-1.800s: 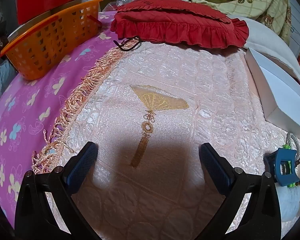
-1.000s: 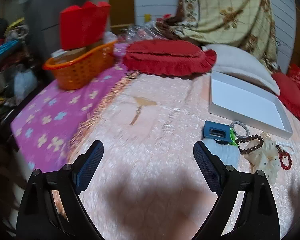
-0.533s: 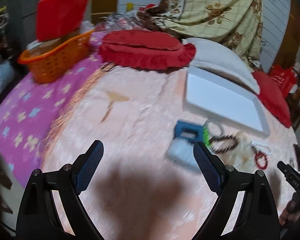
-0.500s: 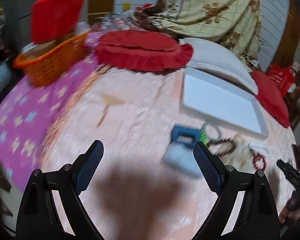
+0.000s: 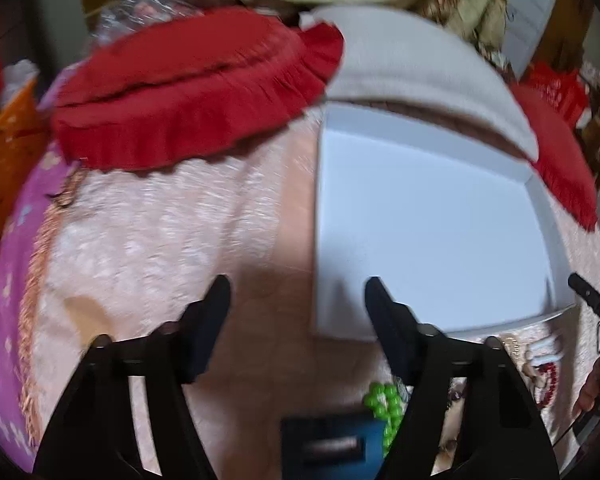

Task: Organize jewelry
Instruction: 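Grip the white box rim with both grippers and slide it behind the jewelry, then grasp the light blue fuzzy hair tie with left gripper while right grasps cream polka-dot scrunchie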

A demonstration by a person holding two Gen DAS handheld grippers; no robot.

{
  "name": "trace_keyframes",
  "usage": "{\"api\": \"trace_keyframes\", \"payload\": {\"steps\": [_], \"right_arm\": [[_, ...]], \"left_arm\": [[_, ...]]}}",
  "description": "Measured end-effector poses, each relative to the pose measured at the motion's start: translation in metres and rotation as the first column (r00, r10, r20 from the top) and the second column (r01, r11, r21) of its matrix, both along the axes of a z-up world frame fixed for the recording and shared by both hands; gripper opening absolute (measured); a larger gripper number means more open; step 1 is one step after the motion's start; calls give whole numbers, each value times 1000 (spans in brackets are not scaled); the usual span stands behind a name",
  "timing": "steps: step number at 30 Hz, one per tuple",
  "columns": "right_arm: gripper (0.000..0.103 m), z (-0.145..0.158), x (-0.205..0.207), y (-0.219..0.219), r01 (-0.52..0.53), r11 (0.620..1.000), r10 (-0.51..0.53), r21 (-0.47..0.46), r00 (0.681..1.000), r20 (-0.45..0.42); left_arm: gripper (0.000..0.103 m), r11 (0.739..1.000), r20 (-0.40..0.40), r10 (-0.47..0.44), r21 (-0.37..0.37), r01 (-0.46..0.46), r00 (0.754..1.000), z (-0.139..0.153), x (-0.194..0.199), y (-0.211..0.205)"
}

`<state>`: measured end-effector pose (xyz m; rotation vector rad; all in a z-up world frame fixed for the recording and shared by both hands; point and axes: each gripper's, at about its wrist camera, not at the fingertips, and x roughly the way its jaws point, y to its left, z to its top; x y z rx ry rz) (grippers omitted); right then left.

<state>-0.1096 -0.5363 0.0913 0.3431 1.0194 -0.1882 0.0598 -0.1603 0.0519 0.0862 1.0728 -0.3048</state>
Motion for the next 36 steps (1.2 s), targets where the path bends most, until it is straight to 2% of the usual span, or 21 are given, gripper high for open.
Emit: {"api": "trace_keyframes", "payload": {"steps": [1,3,5,6,9,13,17,23,26,28,29,30,32,34,36], "right_arm": [[62,-4,5,1,-5,1000,5,2,1000,-15],[54,-13,10,5,-19,1000,19,7,999,-35],[51,-19,14,9,-30,999,31,11,998,-48],[45,-21,15,11,-38,999,39,18,998,-51],[37,-22,16,16,-52,999,53,14,997,-48],[37,-21,14,30,-80,997,78,-22,995,-64],[37,-22,7,37,-85,996,85,-8,995,-57],[37,-22,6,43,-109,994,107,-32,993,-56],[37,-7,0,36,-86,996,85,-39,996,-19],[46,13,-13,31,-60,998,61,-31,998,32],[47,23,-21,31,-57,998,59,-38,997,51],[47,33,-31,33,-61,997,64,-45,995,73],[50,51,-56,43,-97,995,100,-35,989,109],[52,56,-78,60,-157,988,155,9,982,112],[52,51,-98,83,-225,971,217,75,971,102]], "left_arm": [[49,1000,-15,-10,14,10,1000,-5,3,-5],[25,999,-52,-27,42,29,998,-17,8,-12],[13,998,-75,-33,52,36,997,-24,8,-14],[12,998,-70,-33,47,36,997,-25,7,-13],[8,999,-78,-29,10,30,997,-26,0,-8],[8,1000,-68,-9,7,9,998,-26,-18,5],[8,1000,-71,3,12,-2,997,-24,-23,19],[8,999,-55,18,28,-16,998,-23,-32,13],[9,998,-47,44,-42,-46,998,-7,-46,38],[11,996,-30,51,-65,-53,998,6,-54,53],[19,996,-16,55,-66,-56,998,11,-63,62],[34,996,1,60,-67,-60,998,15,-73,71],[56,994,22,70,-82,-68,997,16,-92,84],[57,992,13,78,-104,-76,997,11,-102,90],[57,987,-44,66,-142,-72,997,-4,-111,86]]}}
